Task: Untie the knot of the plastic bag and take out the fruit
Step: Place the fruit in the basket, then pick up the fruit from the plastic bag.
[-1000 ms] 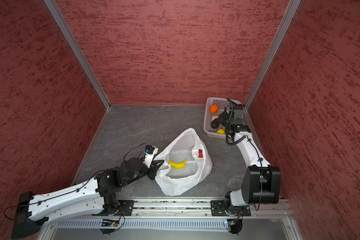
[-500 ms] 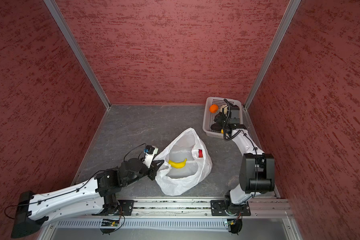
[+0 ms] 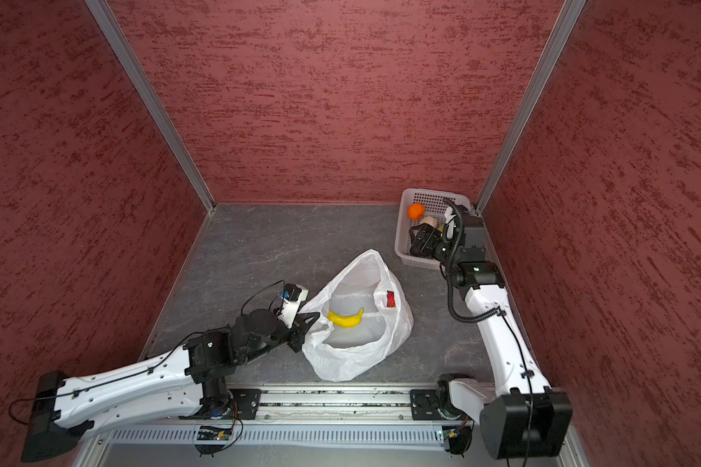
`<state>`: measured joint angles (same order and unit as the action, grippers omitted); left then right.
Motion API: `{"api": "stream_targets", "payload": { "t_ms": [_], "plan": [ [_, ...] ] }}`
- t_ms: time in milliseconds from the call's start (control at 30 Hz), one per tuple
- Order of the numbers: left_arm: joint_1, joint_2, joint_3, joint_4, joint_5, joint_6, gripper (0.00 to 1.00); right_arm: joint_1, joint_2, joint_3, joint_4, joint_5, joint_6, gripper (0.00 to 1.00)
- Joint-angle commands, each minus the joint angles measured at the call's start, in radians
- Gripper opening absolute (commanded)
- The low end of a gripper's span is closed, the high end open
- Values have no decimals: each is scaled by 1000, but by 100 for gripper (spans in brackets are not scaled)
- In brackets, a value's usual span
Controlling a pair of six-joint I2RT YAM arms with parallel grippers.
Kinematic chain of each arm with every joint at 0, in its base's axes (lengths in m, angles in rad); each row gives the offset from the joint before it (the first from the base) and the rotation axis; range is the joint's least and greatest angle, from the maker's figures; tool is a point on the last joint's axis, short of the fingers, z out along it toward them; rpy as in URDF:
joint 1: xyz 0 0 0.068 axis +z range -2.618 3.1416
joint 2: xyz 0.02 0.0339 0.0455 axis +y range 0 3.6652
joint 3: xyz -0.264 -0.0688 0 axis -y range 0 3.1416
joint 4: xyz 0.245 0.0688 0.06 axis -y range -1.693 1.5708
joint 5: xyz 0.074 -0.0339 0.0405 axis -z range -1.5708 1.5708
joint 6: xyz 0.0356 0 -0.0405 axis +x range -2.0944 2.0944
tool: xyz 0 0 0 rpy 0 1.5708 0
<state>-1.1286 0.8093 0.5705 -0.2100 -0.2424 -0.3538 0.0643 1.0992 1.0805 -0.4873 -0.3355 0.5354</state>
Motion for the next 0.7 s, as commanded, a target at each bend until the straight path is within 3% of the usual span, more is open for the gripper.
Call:
{"api": "stream_targets", "payload": {
  "t_ms": [0, 300, 667],
  "plan": [
    [-3, -9, 8, -5, -9, -13, 0, 81, -81, -20, -150, -44, -10, 86],
    [-4, 12, 22, -1, -9, -14, 0, 412, -195, -24, -224, 30, 116, 86],
    [-3, 2, 18, -2, -17, -14, 0, 815, -139, -94, -182, 247, 240, 85]
  ]
}}
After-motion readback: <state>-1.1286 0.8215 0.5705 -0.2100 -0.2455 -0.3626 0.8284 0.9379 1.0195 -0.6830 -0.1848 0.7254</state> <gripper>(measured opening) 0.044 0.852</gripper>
